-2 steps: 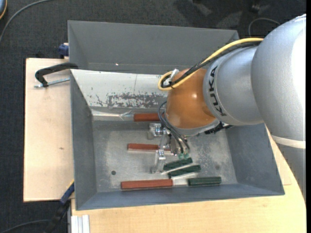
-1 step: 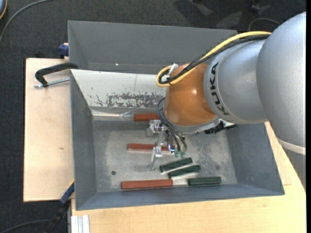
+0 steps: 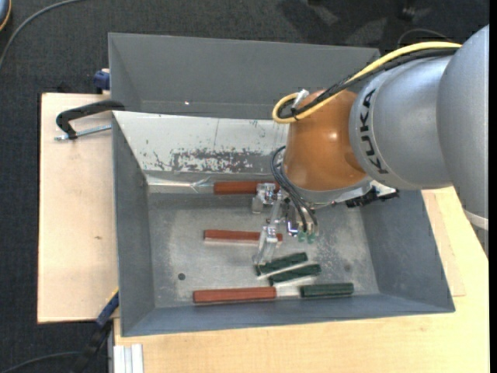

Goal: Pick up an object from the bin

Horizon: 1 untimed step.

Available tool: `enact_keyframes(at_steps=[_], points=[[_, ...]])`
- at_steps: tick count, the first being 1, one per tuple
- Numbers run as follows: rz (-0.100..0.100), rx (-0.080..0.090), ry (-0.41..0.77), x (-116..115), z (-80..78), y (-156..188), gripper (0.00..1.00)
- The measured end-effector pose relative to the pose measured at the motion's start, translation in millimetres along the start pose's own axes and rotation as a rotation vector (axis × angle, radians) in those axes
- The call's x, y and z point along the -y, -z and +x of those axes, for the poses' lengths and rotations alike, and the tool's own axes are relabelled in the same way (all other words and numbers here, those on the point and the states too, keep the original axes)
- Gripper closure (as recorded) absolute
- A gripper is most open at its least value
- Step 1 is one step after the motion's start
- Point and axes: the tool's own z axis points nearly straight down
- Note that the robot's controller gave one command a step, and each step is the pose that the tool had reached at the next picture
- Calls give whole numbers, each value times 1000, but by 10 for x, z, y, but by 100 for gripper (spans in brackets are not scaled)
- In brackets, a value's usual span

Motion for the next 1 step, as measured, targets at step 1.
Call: enact_keyframes(at_steps=[1], points=[[0, -10, -166, -219, 25, -440, 0]])
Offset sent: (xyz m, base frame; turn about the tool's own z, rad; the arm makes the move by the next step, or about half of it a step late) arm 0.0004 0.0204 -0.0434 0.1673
